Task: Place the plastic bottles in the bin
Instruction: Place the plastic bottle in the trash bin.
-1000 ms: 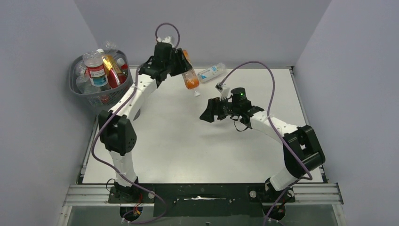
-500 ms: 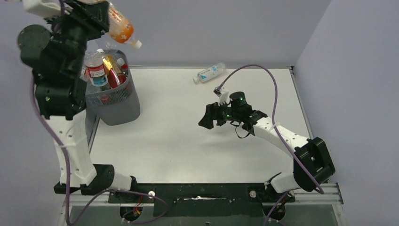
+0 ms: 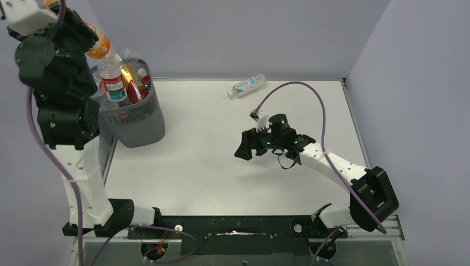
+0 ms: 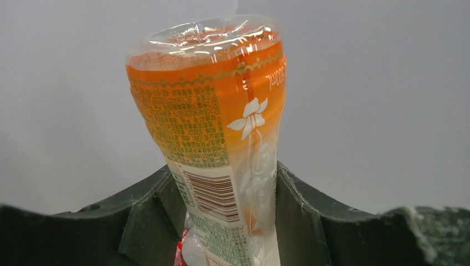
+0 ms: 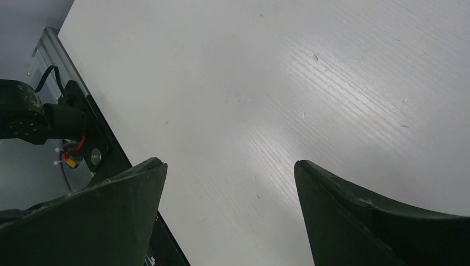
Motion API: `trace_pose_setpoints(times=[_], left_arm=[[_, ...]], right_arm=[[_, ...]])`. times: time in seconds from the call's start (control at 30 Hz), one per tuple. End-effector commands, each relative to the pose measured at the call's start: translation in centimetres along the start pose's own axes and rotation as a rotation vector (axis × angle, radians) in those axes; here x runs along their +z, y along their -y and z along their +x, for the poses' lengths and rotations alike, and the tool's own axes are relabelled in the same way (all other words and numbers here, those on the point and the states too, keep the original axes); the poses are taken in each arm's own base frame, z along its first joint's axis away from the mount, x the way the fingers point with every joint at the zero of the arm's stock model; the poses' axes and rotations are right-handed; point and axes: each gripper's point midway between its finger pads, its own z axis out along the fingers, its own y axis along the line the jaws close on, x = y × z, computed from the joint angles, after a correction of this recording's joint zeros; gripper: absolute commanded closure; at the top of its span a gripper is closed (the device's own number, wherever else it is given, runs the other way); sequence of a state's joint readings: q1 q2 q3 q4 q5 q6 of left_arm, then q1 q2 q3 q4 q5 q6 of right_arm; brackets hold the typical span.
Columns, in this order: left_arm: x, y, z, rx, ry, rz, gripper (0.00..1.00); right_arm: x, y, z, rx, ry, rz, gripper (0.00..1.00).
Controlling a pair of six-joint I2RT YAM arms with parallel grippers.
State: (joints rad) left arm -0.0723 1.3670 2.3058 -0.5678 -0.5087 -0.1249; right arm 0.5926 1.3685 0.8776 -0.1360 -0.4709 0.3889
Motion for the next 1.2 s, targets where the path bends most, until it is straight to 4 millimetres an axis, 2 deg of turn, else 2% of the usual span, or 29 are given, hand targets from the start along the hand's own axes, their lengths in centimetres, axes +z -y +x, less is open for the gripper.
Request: trace_pose_setpoints(times=[0.0, 0.17, 0.27, 0.33, 0.5, 0.73, 0.97, 1.1, 1.17], left_arm=[[5.2, -2.5, 4.1, 0.132, -0.048, -0.138, 0.53], [10.1, -8.3, 6.3, 0.013, -0.108, -0.139, 0.54], [11.8, -11.2, 6.8, -0.049, -0.115, -0.129, 0.55], [12.3, -12.0, 6.7, -0.058, -0.105, -0.117, 0.55], [12.6, -12.1, 6.0, -0.085, -0.075, -0.038, 0.55], [12.4, -8.5, 5.6, -0.109, -0.074, 0.152, 0.56], [13.4, -8.7, 9.3, -0.087, -0.135, 0.129, 0.56], [14.5, -6.7, 12.8, -0.008, -0.185, 0.113, 0.56], [15.0, -6.8, 14.8, 0.014, -0.223, 0.073, 0.56]], right_arm=[[-0.6, -0.9, -1.0, -0.056, 0.021, -0.026, 0.11], [0.2, -0.8, -0.8, -0.059, -0.003, -0.045, 0.11], [0.6, -0.8, -0.6, -0.057, -0.012, -0.061, 0.11], [0.9, -0.7, -0.2, -0.053, -0.025, -0.069, 0.11], [1.8, -0.2, 0.8, -0.033, -0.058, -0.077, 0.11], [2.5, 0.1, 1.5, -0.008, -0.069, -0.082, 0.11], [2.4, 0.0, 1.7, -0.003, -0.064, -0.081, 0.11], [2.3, 0.0, 2.0, -0.006, -0.068, -0.08, 0.11], [2.2, 0.1, 2.2, -0.004, -0.067, -0.075, 0.11]])
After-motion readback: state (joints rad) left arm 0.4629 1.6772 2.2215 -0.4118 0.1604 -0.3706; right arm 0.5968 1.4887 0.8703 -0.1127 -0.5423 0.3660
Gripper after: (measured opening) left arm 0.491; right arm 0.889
